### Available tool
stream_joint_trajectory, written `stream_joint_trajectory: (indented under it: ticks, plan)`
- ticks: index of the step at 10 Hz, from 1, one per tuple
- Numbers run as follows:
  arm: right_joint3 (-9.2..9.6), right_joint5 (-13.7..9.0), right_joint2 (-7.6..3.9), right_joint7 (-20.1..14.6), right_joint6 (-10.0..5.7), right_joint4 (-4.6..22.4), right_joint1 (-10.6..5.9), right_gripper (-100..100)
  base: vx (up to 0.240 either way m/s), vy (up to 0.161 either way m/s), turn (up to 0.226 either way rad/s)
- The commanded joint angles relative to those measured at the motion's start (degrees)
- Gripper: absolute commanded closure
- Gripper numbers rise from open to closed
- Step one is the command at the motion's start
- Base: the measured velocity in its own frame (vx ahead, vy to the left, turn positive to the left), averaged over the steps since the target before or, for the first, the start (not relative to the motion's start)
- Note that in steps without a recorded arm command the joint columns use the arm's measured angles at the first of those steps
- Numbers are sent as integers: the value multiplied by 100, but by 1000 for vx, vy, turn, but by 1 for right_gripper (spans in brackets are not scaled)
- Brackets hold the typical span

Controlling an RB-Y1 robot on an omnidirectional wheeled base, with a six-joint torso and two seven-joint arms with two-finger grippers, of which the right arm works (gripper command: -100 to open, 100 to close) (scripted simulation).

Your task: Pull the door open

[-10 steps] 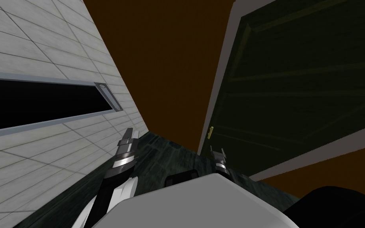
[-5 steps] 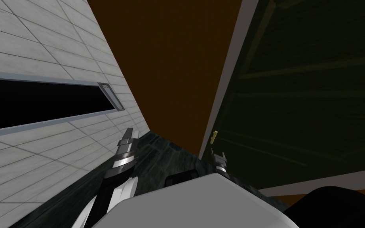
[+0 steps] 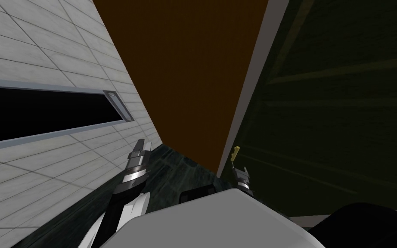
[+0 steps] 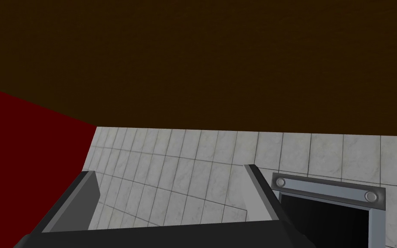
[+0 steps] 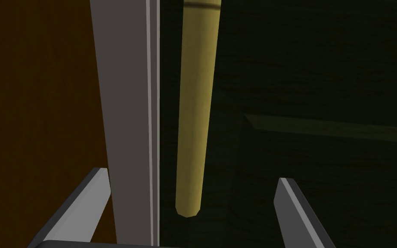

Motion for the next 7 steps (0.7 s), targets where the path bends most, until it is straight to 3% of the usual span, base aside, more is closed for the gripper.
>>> stream_joint_trajectory:
  ticks: [1, 3, 7]
  plan:
    - [-22, -28, -162, -146, -27, 135, -45, -100, 161, 10, -1]
    - [-50, -73, -433, -400, -94, 385, -98, -100, 158, 11, -9]
    - [-91, -137, -796, -763, -191, 741, -175, -100, 138, -10, -4]
